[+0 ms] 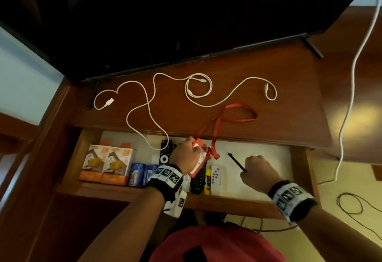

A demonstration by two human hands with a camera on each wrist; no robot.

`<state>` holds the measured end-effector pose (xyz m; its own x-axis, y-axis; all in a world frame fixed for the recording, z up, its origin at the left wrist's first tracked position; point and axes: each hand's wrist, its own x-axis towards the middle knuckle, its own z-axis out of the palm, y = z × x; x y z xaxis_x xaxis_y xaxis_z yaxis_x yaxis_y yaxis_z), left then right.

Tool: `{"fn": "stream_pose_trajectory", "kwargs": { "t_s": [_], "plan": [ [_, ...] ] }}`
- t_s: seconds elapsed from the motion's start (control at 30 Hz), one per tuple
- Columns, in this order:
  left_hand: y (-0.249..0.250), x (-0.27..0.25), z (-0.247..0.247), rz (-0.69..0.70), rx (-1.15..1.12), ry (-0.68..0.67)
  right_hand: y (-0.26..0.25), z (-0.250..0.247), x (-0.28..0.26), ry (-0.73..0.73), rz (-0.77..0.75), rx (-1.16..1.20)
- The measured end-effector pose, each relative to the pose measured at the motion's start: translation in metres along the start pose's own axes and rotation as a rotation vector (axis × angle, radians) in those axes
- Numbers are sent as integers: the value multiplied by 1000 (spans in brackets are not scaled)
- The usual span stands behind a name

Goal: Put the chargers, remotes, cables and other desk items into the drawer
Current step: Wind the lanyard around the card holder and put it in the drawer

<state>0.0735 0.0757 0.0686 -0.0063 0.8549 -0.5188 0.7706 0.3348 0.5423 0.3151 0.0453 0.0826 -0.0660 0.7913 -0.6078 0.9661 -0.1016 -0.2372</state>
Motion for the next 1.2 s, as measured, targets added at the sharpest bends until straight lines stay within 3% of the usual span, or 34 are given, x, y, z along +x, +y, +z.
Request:
{"fn": "stream_pose_trajectory", "kwargs": {
  "t_s": [0.1,0.33,0.53,0.63,0.73,0.8,0.87,0.9,0.93,1.03,1.13,1.2],
  "plan": [
    [1,7,13,-11,-41,-80,-12,21,16,-85,58,3],
    [1,16,21,20,-36,-52,-36,39,31,-462,138,-47],
    [-1,18,17,52,-36,-49,-45,39,42,-547,77,-110],
    [0,13,10,117,-71,-61,-48,27,36,-512,53,-105],
    [4,1,-9,190,-144,-24,-47,11,23,-267,51,-62],
    [10,-10,-30,226,-250,47,-48,-3,7,166,-5,88],
    [19,-22,-55,263,-395,110,-56,-24,-11,648,-191,329],
    [25,-27,-68,280,-467,134,-61,-36,-18,770,-353,440],
    [32,-32,-81,291,-533,152,-68,-46,-22,792,-520,517],
    [50,-47,-117,278,-737,136,-90,-65,-18,497,-744,693],
    [66,-62,-145,323,-885,98,-108,-82,-25,228,-785,889],
    [73,-69,-156,411,-847,152,-120,-93,-30,151,-794,1013]
  ]
}}
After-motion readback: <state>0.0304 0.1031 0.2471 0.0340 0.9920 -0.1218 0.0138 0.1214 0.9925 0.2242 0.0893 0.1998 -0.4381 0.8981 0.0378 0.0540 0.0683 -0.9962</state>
